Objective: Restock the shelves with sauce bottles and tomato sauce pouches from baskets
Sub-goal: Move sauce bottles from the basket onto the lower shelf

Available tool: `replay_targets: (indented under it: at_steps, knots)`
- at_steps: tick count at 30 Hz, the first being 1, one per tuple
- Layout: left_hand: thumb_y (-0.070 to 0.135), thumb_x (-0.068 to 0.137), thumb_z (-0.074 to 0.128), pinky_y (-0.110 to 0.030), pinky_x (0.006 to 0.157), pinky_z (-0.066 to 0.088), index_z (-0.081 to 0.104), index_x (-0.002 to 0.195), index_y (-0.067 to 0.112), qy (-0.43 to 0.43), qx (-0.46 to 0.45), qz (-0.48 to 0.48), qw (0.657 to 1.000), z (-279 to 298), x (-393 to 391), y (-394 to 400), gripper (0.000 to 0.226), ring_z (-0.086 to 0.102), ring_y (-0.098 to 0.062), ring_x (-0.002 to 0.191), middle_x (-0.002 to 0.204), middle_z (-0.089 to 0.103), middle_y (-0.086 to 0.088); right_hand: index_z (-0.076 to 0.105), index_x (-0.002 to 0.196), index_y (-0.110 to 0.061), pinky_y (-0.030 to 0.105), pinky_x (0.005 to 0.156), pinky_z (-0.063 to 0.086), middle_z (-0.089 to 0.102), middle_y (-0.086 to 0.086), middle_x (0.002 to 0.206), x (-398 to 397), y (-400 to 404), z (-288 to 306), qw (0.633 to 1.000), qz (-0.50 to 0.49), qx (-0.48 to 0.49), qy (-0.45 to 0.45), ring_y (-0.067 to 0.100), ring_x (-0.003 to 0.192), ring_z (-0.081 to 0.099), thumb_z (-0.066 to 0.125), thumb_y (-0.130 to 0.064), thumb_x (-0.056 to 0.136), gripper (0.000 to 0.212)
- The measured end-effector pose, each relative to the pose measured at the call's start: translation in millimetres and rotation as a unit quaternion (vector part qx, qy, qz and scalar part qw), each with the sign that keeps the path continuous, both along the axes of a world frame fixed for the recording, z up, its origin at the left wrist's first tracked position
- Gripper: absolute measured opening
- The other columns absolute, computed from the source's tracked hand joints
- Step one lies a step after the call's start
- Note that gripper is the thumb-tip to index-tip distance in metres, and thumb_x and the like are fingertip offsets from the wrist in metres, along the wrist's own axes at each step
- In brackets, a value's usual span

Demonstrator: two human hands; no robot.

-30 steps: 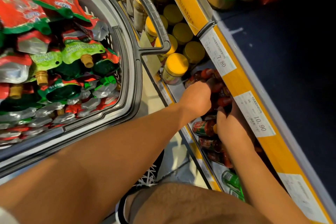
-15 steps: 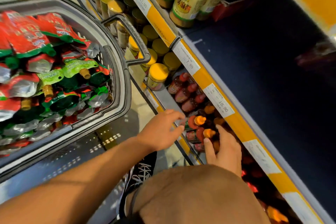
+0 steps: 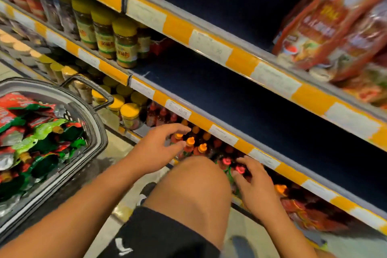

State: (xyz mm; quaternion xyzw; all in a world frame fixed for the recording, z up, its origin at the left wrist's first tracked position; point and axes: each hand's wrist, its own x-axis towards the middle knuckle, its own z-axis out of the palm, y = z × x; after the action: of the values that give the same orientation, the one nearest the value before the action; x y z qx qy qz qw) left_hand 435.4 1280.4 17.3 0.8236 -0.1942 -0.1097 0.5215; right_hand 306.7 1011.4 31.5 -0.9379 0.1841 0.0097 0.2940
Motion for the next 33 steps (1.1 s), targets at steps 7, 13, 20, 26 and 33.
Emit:
replay_targets:
  at_steps: [7, 13, 20, 26, 33]
  knots:
    - [0.025, 0.095, 0.070, -0.041, 0.112, 0.048, 0.071, 0.127, 0.035, -0.072, -0.047, -0.079, 0.993, 92, -46, -52, 0.034, 0.057, 0.002, 0.128, 0.130, 0.068, 0.022, 0.062, 0.126, -0.043, 0.029, 0.103, 0.043, 0.056, -0.024, 0.133, -100, -25, 73, 0.986, -0.076, 0.063, -0.132, 0.000, 0.120, 0.054, 0.068, -0.035, 0.095, 0.032]
    - [0.024, 0.099, 0.069, -0.040, 0.112, 0.046, 0.070, 0.125, 0.035, -0.119, -0.030, -0.207, 0.971, 148, -103, -118, 0.028, 0.059, -0.001, 0.127, 0.127, 0.069, 0.022, 0.065, 0.123, -0.044, 0.012, 0.101, 0.038, 0.057, -0.026, 0.136, -210, -58, 98, 0.951, -0.181, 0.091, -0.233, -0.007, 0.127, 0.051, 0.071, -0.027, 0.094, 0.033]
    - [0.033, 0.097, 0.067, -0.024, 0.100, 0.047, 0.066, 0.123, 0.050, -0.173, 0.027, -0.349, 0.921, 171, -192, -213, 0.030, 0.056, 0.004, 0.124, 0.129, 0.062, 0.034, 0.065, 0.126, -0.043, 0.007, 0.101, 0.036, 0.057, -0.030, 0.135, -361, -95, 88, 0.900, -0.344, 0.086, -0.255, -0.011, 0.128, 0.049, 0.068, -0.037, 0.092, 0.035]
    - [0.037, 0.100, 0.064, -0.023, 0.100, 0.047, 0.062, 0.132, 0.046, -0.215, 0.062, -0.505, 0.834, 164, -289, -303, 0.034, 0.055, 0.006, 0.120, 0.127, 0.062, 0.029, 0.066, 0.123, -0.041, 0.038, 0.102, 0.051, 0.065, -0.031, 0.119, -485, -112, 39, 0.845, -0.490, 0.085, -0.195, -0.008, 0.113, 0.060, 0.070, -0.035, 0.093, 0.031]
    - [0.036, 0.099, 0.064, -0.018, 0.108, 0.039, 0.062, 0.135, 0.038, -0.221, 0.135, -0.646, 0.719, 99, -399, -366, 0.037, 0.050, 0.007, 0.126, 0.134, 0.060, 0.025, 0.066, 0.124, -0.032, 0.031, 0.102, 0.050, 0.070, -0.014, 0.121, -570, -106, -18, 0.836, -0.534, 0.123, -0.029, 0.001, 0.108, 0.063, 0.071, -0.041, 0.093, 0.033]
